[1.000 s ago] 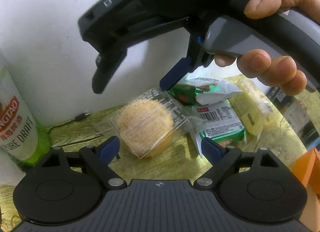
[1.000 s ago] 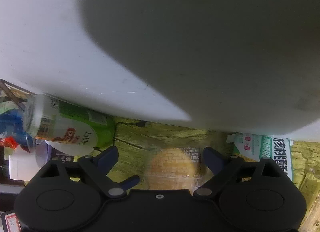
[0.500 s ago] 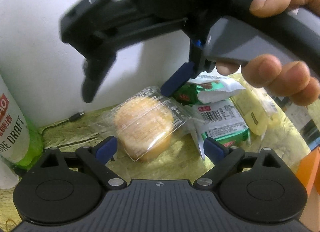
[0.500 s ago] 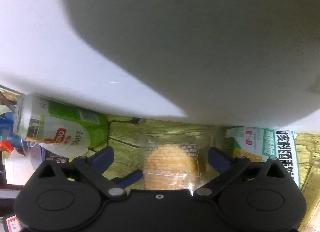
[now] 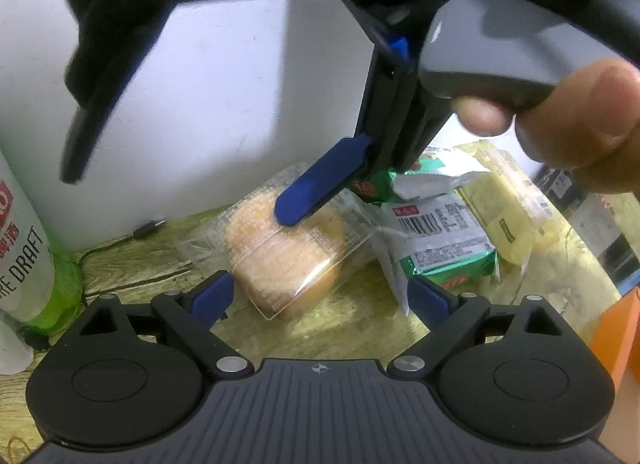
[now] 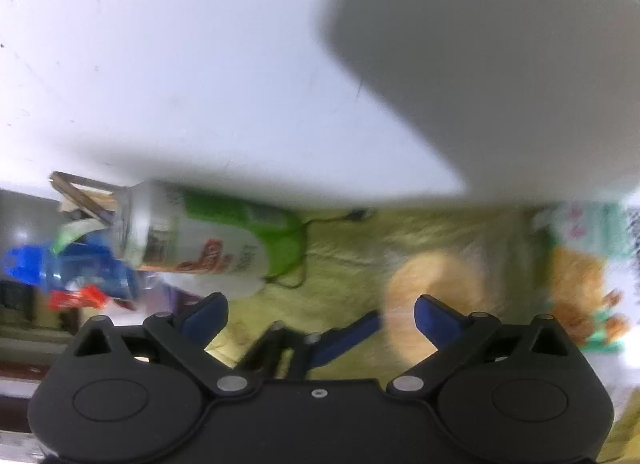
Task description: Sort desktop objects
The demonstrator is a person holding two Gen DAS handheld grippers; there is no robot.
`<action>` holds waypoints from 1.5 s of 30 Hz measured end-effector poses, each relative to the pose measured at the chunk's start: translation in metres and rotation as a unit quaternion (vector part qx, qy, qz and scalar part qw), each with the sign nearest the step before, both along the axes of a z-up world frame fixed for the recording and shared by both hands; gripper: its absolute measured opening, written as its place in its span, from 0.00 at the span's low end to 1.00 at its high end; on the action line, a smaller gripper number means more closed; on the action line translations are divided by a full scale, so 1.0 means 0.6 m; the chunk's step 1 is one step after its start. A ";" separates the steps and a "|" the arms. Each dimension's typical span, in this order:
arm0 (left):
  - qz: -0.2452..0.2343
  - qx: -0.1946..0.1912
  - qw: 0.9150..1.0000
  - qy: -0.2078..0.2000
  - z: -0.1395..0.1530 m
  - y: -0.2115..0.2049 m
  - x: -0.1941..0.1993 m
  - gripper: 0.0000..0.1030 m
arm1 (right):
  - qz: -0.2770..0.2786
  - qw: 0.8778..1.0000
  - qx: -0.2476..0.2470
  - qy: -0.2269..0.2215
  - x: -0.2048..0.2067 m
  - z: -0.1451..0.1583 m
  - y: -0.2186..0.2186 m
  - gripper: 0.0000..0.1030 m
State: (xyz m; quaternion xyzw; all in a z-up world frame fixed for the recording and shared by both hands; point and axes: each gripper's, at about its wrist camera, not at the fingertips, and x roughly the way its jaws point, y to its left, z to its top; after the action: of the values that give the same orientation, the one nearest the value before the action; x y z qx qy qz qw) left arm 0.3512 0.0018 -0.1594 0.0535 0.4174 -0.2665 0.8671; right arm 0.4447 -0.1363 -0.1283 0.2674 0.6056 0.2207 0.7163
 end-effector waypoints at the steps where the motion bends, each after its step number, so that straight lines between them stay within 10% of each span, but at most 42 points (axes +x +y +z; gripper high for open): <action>1: 0.000 0.001 1.000 0.002 -0.001 0.001 0.000 0.92 | -0.003 1.000 -0.014 -0.009 -0.002 0.004 0.001 0.96; 14: 0.002 0.005 1.000 0.005 -0.002 0.013 0.002 0.92 | 0.009 0.982 -0.186 -0.024 0.025 0.005 -0.011 0.99; 45: 0.019 -0.002 1.000 0.023 0.016 0.059 -0.003 0.95 | 0.029 0.996 -0.070 -0.052 -0.017 0.039 0.011 1.00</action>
State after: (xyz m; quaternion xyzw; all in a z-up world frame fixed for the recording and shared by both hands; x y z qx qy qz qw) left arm 0.3491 0.0369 -0.1501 0.0373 0.4376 -0.2523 0.8622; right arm 0.4346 -0.1295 -0.1049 0.1870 0.5894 0.2122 0.7567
